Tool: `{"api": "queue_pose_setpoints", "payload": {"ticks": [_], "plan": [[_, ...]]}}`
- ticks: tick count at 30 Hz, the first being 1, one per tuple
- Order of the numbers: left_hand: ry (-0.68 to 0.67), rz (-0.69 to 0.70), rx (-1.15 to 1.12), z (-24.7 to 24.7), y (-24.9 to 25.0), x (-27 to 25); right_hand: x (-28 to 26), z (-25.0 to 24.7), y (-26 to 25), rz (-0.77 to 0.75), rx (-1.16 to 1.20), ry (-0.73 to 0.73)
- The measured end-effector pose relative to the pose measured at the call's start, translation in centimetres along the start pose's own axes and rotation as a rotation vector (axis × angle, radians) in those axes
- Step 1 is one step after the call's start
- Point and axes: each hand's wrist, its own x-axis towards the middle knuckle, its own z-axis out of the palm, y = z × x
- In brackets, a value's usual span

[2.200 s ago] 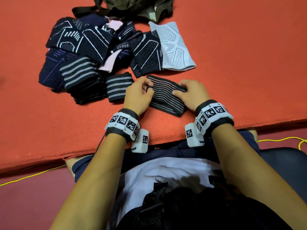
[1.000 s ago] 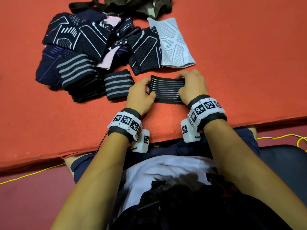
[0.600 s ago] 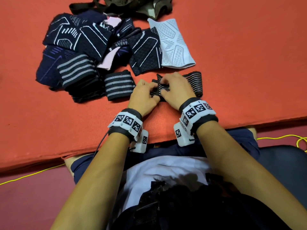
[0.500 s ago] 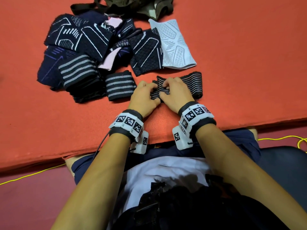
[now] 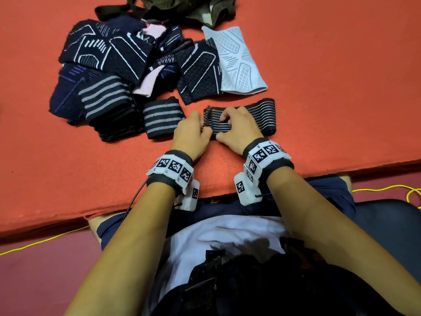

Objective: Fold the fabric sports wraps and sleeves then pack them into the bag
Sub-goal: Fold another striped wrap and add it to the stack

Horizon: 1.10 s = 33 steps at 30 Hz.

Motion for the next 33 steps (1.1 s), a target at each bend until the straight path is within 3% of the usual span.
{"api": "queue_pose_setpoints", "payload": {"ticks": [8, 14, 18, 23, 29, 33], "plan": [[0.025, -0.059, -0.289, -1.1, 0.5, -1.1, 0.0, 0.4, -0.6, -0.053, -0.137, 0.061], [0.032, -0.064, -0.125, -1.2, -0.2, -1.2, -0.2, 0.0, -1.2, -0.051, -0.231, -0.026], [0.022, -0.109, 0.07, -1.1, -0.8, -0.7, -0.1, 0.4, -1.5, -0.035, -0.226, 0.004], [0.096, -0.146, 0.089, -1.7, 0.2, -0.4, 0.1, 0.1, -1.4, -0.024, -0.197, 0.037], [0.047, -0.151, 0.04, -1.8, 0.2, -0.6, 0.0, 0.7, -2.8, -0.153, -0.051, 0.015], [-0.003, -0.158, -0.059, -2.2, -0.1, -1.1, 0.2, 1.5, -3.8, -0.146, 0.0, -0.01]]}}
